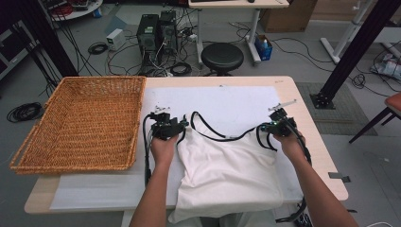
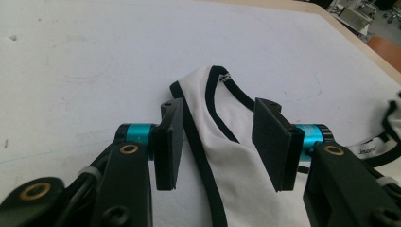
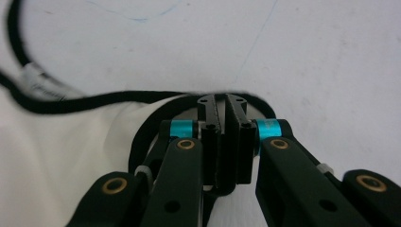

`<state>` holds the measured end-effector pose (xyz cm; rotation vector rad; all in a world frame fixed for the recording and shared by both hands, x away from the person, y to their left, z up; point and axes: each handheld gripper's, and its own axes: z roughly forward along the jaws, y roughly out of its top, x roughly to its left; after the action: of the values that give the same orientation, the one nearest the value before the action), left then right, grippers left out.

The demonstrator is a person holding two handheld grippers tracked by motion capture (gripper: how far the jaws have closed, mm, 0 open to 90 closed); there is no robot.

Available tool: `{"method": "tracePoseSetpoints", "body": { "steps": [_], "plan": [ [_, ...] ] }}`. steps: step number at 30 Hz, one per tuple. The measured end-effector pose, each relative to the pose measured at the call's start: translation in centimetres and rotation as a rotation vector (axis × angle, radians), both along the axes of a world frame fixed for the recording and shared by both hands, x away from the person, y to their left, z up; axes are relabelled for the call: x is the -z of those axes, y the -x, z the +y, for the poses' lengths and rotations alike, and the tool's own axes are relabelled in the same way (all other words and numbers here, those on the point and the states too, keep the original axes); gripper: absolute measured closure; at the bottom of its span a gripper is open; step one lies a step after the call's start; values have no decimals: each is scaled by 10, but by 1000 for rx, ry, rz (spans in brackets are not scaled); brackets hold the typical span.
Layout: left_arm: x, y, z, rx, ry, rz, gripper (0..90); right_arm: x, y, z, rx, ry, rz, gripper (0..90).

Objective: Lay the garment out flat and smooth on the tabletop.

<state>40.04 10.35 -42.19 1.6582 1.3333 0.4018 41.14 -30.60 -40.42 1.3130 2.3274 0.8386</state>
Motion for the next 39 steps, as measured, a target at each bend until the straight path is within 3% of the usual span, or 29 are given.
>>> {"method": "tracePoseSetpoints", "body": {
  "steps": [2, 6, 8, 9, 11, 12, 13, 15, 17, 22, 26, 28, 30, 31, 32, 34, 35, 38, 39],
  "plan": [
    [4, -3, -4, 3, -13, 15, 514, -3, 18, -11, -29, -17, -8, 861],
    [14, -9, -15, 16, -41, 54, 475, 5, 44, -26, -103, 6, -3, 844],
    [19, -12, -21, 28, -40, 76, 460, 10, 48, -32, -165, -46, 37, 773],
    [22, -13, -25, 40, -37, 89, 453, 11, 50, -35, -161, -64, 34, 729],
    [27, -15, -32, 64, -58, 112, 453, 5, 51, -44, -99, -140, -8, 679],
    [28, -14, -36, 61, -94, 97, 453, 0, 51, -49, -58, -166, -32, 661],
    [27, -13, -38, 65, -128, 88, 510, -5, 50, -52, -17, -170, -56, 627],
    [26, -12, -37, 92, -140, 109, 810, -12, 43, -54, 52, -175, -71, 566],
    [23, -10, -32, 56, -131, 114, 866, -14, 34, -50, 83, -163, -62, 538],
    [1, 1, -1, -92, -77, 12, 869, 0, 5, -23, 84, -78, 12, 505],
    [-8, 7, 20, -161, -44, -26, 870, 13, -13, -1, 60, -19, 76, 505],
    [-10, 10, 24, -189, -41, -48, 869, 13, -15, 6, 61, -39, 39, 505],
    [-10, 10, 25, -174, -26, -44, 867, 4, -11, 9, 81, -92, -62, 493],
    [-9, 10, 24, -169, -25, -40, 863, -2, -8, 9, 81, -115, -94, 498],
    [-8, 9, 23, -162, -21, -32, 836, -6, -6, 9, 74, -133, -96, 507],
    [-6, 7, 20, -157, 3, -26, 690, -13, 2, 12, 40, -160, -75, 551],
    [-5, 7, 19, -145, 4, -29, 663, -14, 8, 17, 0, -166, -50, 567],
    [-5, 6, 14, -120, 9, -34, 614, -2, 27, 38, -129, -82, 41, 646],
    [-5, 6, 13, -113, 5, -32, 602, 2, 30, 41, -136, -59, 47, 648]
  ]
}}
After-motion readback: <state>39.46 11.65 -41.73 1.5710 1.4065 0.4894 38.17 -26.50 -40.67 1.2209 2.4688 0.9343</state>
